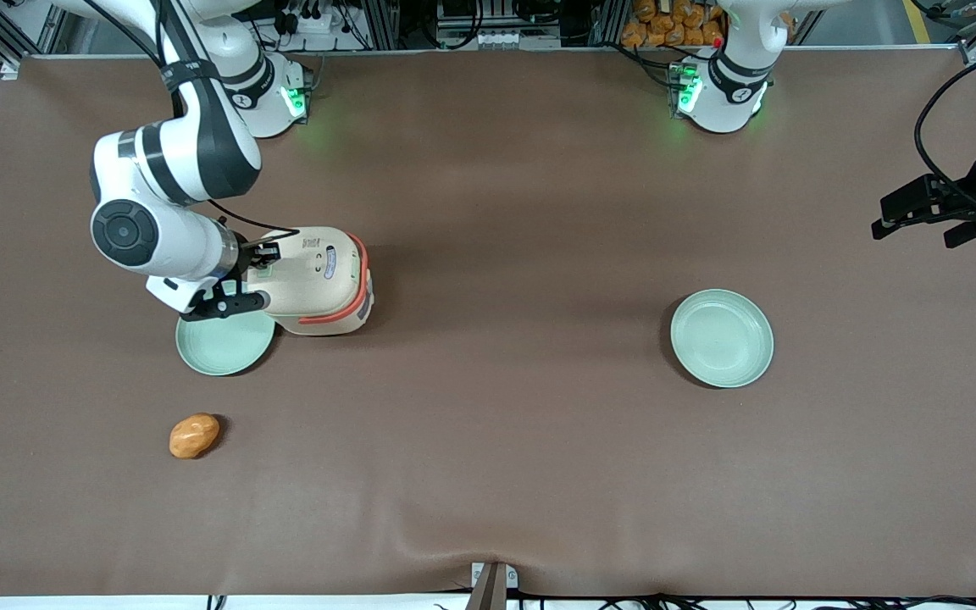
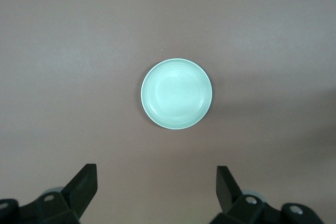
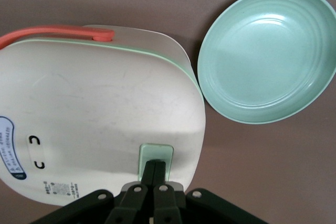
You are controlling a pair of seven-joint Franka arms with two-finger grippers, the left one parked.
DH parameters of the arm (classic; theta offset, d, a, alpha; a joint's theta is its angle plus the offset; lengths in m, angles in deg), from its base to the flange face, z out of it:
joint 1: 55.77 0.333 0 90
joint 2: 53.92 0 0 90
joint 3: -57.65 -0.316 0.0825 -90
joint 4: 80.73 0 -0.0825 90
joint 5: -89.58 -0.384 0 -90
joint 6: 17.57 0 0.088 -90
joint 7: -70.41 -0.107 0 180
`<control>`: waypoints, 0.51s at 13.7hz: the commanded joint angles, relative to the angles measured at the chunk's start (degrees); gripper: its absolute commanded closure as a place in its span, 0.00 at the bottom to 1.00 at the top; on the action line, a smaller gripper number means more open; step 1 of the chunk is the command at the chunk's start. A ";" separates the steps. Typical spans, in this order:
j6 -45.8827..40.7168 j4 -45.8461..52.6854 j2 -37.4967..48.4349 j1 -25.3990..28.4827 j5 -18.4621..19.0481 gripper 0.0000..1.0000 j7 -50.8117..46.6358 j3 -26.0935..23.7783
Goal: Press rice cooker button with right arm
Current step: 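Press down on the lid button with the right gripper fingertips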
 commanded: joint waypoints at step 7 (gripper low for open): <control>2.29 -2.68 -0.42 1.58 -0.70 1.00 -0.60 0.47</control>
